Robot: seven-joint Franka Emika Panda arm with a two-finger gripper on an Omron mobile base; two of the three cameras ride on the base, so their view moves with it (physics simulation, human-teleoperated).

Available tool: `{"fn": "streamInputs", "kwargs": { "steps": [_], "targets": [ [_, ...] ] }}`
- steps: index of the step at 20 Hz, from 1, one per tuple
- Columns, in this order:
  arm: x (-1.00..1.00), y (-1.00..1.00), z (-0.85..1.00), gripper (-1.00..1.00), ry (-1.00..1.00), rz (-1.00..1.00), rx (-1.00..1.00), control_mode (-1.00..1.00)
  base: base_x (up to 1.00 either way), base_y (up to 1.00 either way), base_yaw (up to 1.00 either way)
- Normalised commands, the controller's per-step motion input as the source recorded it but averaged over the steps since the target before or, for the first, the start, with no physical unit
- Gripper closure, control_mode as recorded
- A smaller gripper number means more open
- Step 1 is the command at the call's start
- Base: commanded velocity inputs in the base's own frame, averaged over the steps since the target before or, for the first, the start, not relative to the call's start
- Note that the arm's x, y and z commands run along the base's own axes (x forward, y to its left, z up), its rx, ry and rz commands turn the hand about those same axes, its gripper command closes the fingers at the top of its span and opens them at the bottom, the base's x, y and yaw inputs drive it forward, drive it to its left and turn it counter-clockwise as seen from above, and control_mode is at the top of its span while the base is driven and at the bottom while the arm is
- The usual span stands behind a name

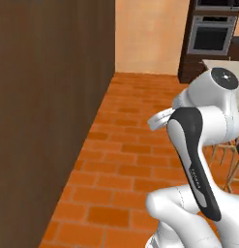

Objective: Take the strawberry from the fridge and place it on top of the pancake, located on the dining counter.

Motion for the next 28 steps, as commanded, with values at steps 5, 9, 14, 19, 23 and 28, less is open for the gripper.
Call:
{"fn": "streamInputs", "kwargs": {
  "steps": [5, 9, 14, 19, 23, 28],
  "targets": [
    [0.00, 0.00, 0.00, 1.00, 0.00, 0.00, 0.00, 1.00, 0.25, -0.07, -0.80],
    [0.00, 0.00, 0.00, 1.00, 0.00, 0.00, 0.00, 1.00, 0.38, 0.00, -0.75],
    [0.00, 0.00, 0.00, 1.00, 0.00, 0.00, 0.00, 1.00, 0.43, 0.13, -0.76],
    [0.00, 0.00, 0.00, 1.00, 0.00, 0.00, 0.00, 1.00, 0.67, 0.49, -0.71],
    [0.00, 0.00, 0.00, 1.00, 0.00, 0.00, 0.00, 1.00, 0.82, 0.91, -0.64],
    [0.00, 0.00, 0.00, 1.00, 0.00, 0.00, 0.00, 1.00, 0.74, 0.93, -0.55]
  ]
}}
